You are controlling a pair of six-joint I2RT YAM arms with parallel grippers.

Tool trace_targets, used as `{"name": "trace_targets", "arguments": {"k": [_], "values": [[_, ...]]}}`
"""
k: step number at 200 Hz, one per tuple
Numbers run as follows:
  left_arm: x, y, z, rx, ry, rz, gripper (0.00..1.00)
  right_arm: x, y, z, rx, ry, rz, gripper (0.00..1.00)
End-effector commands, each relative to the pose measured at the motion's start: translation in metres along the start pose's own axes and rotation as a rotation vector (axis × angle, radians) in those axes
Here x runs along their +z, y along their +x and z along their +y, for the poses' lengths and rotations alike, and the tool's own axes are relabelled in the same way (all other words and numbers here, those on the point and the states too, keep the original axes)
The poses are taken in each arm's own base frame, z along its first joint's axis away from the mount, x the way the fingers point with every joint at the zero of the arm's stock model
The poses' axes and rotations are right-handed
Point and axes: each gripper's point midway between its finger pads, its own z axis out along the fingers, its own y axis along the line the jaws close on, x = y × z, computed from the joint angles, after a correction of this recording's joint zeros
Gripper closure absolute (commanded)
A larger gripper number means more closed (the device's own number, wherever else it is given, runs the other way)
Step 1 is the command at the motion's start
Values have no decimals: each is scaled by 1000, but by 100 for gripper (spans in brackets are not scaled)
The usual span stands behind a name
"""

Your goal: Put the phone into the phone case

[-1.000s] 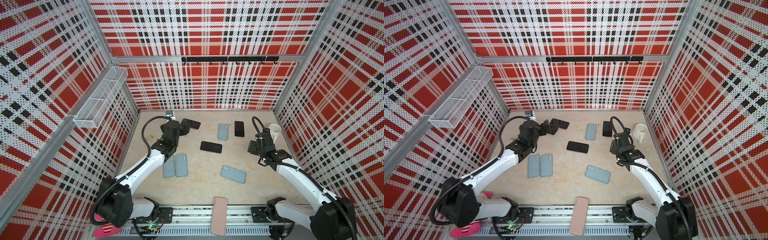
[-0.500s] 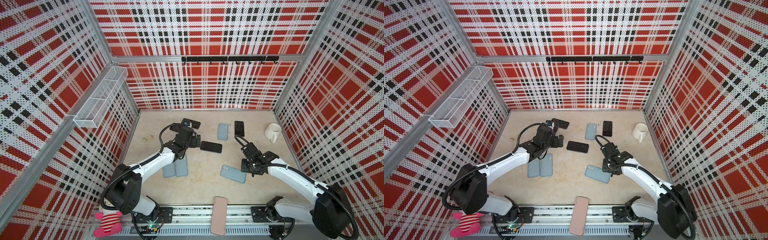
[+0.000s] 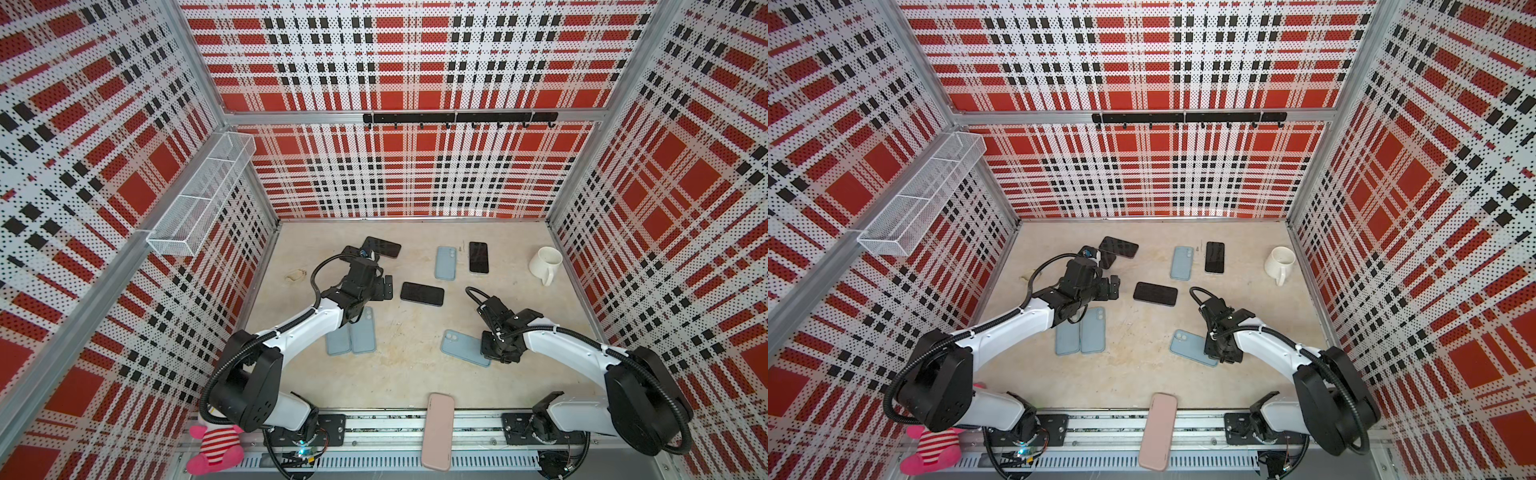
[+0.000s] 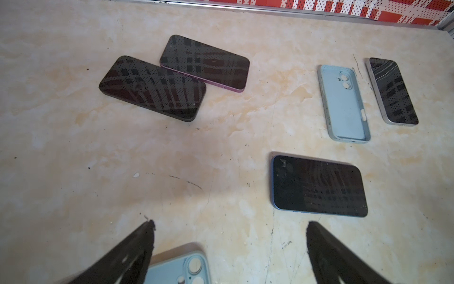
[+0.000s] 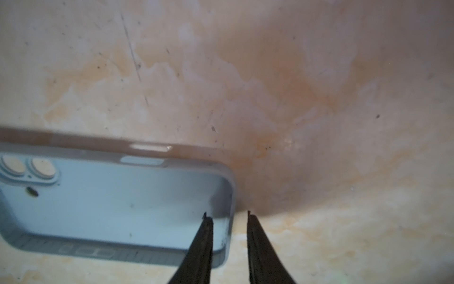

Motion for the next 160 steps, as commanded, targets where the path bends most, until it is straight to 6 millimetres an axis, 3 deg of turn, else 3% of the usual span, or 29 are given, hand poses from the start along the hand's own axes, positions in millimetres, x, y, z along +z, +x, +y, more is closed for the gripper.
{"name": "trace_targets", "arguments": {"k": [1, 66, 134, 160], "values": [[-7, -9, 2, -15, 18, -34, 2, 6, 1, 4, 0, -10, 6, 81], [-13, -14, 16, -41, 3, -60, 2, -6, -23, 44, -91, -29, -48, 95], [-15, -13, 25, -83, 3, -77, 2, -3, -56, 120, -136, -135, -87, 96], [-13, -14, 26, -91, 0, -79, 2, 2, -56, 135, -145, -147, -76, 94]]}}
